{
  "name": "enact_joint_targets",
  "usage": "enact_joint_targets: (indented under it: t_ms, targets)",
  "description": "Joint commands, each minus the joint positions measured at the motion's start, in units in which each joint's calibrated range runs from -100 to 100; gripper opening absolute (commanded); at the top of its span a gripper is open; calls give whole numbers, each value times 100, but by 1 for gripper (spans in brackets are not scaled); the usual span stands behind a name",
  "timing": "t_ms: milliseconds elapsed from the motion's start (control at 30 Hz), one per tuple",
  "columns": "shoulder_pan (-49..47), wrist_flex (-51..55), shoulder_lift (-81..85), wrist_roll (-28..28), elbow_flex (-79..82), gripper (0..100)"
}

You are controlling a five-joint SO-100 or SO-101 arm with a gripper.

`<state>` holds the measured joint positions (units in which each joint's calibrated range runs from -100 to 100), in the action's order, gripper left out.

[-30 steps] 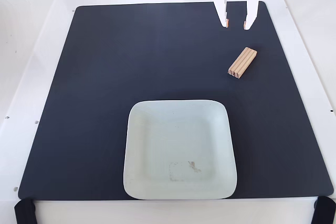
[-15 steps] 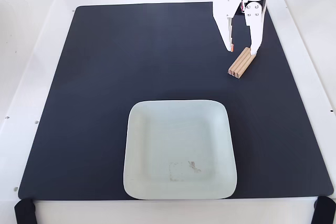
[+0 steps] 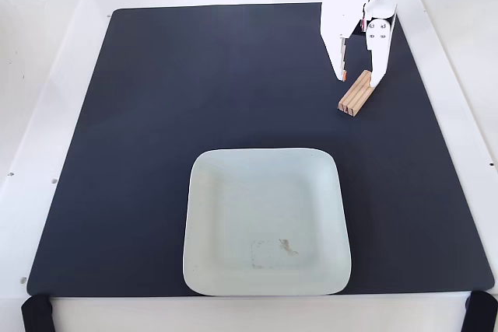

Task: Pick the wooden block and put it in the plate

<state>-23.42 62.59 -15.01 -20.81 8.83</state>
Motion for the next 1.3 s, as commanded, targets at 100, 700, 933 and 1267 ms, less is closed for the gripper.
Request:
enact_joint_targets:
  t_ms: [100, 700, 933, 1267]
  targets:
    - [-77, -6, 52, 85, -536, 17]
    - [-10, -32, -354, 74, -716, 17]
    - [13, -32, -354, 74, -734, 17]
    - [35, -32, -609, 74, -788, 17]
